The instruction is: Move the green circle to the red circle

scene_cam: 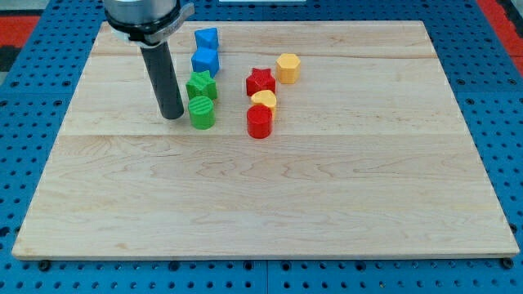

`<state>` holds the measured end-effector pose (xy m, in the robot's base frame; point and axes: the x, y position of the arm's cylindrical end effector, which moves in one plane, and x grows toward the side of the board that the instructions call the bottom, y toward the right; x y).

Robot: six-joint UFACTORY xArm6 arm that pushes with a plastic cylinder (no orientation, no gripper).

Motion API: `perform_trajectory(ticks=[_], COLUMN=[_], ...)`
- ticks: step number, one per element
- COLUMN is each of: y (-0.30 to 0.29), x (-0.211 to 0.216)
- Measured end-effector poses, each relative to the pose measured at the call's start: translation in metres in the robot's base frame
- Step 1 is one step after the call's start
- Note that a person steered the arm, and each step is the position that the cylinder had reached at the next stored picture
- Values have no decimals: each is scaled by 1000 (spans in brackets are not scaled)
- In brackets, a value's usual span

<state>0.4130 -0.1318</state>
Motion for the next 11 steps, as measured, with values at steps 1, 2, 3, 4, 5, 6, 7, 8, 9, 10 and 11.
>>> perform_trajectory(ticks=[1,2,3,4,5,6,7,8,9,10,11], y=[8,3,8,20,21,30,46,51,53,57,62], x=[11,-2,-8,-1,1,1,1,1,1,1,1])
